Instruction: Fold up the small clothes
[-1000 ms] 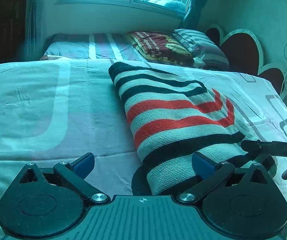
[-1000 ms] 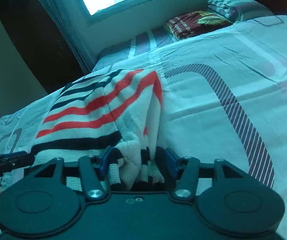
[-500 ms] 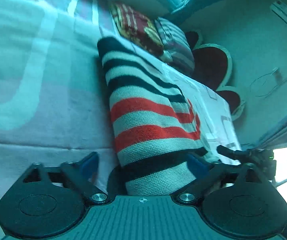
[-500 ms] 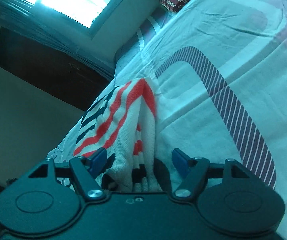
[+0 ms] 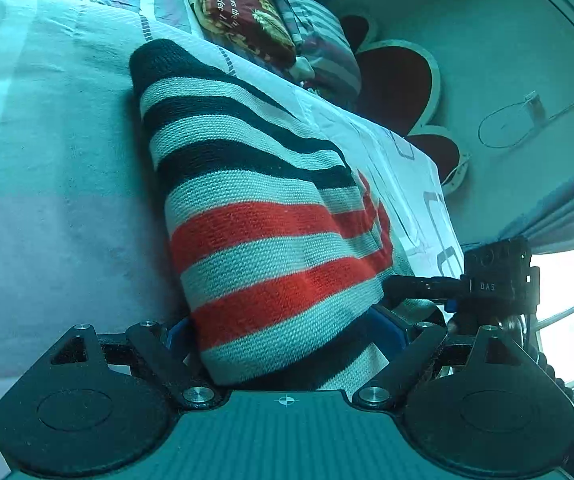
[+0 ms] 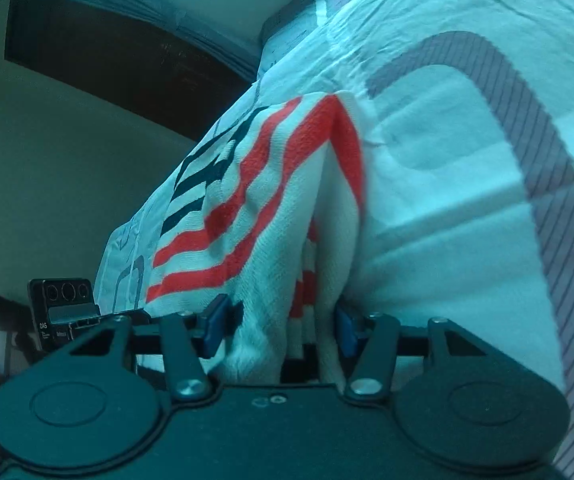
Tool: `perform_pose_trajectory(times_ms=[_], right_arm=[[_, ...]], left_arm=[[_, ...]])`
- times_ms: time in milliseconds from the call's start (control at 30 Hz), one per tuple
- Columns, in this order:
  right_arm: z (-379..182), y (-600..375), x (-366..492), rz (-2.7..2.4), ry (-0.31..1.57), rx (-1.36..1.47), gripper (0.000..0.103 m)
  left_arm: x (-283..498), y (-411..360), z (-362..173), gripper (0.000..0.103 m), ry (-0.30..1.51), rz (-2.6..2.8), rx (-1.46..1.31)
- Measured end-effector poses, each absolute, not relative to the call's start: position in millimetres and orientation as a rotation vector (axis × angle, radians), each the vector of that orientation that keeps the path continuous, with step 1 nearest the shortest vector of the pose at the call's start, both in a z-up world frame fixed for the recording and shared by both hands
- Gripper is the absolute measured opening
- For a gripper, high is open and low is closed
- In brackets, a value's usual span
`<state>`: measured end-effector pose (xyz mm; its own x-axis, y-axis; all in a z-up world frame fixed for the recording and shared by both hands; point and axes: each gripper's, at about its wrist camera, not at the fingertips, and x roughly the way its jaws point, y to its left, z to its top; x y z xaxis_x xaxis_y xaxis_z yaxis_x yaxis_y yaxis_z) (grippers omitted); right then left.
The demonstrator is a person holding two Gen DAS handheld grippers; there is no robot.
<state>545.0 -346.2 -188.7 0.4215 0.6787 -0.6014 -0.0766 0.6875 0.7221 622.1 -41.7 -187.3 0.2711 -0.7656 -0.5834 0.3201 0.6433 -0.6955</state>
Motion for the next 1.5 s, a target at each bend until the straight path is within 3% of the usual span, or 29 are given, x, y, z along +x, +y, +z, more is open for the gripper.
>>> perform_pose_trajectory(times_ms=[67,200,433,567,700,1500], right_arm=[[-188.8,-338.6,548.9,0.532,1.036,0.67,0.054],[-187.1,-345.2,539.4,0.549,1.038,0.64,0.049],[-185.9,-340.3,535.8,0.505,1.004,0.624,0.05],[-176.0,-321.7,526.2,0.451,0.957,0.489,0.04],[-159.5,-316.8,513.3,0.446,0.905,0.466,0.035],[-55.5,-313.7,422.5,0.465,0.749,0.369,0.035]], left_arm=[[623.8,-43.3,-186.7,0.087,1.06,-0.788,-0.487],[623.0,-33.7,-188.1,0.073,1.074,-0.794,-0.484],[622.4,-55.9,-185.7,0.078,1.024,-0.747,-0.429],[614.9,-71.9,-174.6,0.066,0.993,-0.701,-0.27],[609.8,-66.4,-160.7,0.051,0.964,-0.701,-0.287],[528.2,-78.4,-42.1,0.05,0.813,-0.756,-0.165]])
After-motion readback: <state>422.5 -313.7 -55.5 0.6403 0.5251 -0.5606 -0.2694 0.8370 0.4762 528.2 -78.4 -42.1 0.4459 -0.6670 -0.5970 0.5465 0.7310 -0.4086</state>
